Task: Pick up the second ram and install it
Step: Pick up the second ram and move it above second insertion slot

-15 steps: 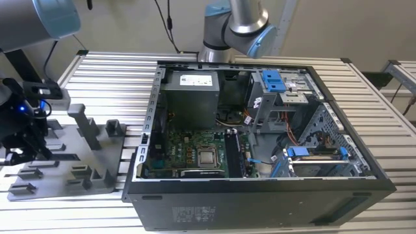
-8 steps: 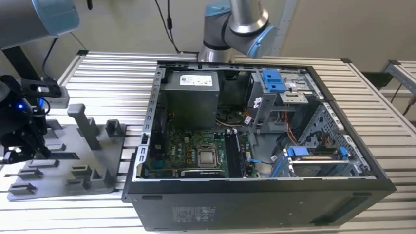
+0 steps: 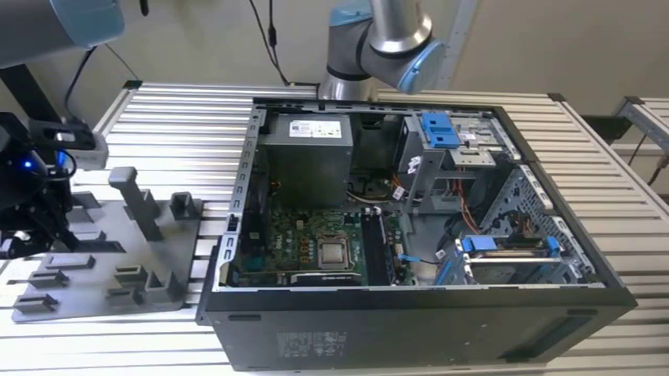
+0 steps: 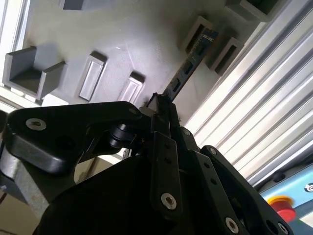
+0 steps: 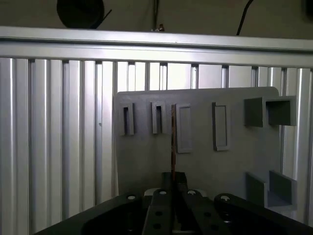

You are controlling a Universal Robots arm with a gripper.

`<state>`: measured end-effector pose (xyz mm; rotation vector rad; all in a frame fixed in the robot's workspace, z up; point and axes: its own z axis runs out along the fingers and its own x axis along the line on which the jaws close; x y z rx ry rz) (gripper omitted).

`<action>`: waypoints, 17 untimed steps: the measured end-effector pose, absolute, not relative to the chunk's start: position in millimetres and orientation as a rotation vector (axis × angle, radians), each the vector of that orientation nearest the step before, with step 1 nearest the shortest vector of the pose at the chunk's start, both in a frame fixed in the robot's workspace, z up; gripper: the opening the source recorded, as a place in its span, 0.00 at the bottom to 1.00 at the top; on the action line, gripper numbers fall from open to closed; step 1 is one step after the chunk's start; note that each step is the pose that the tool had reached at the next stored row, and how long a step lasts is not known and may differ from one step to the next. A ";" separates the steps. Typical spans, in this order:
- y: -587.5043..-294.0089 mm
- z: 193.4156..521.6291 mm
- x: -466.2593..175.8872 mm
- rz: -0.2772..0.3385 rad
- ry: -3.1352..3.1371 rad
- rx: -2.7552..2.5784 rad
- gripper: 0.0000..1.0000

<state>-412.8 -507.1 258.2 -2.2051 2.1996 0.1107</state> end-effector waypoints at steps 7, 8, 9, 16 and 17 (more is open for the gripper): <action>-507.1 264.2 -412.8 0.111 2.200 -2.205 0.14; -507.2 264.9 -412.8 0.111 2.200 -2.205 0.14; -507.1 265.7 -412.8 0.111 2.200 -2.205 0.14; -507.2 269.9 -412.8 0.111 2.200 -2.205 0.14; -507.2 270.6 -412.8 0.111 2.200 -2.205 0.14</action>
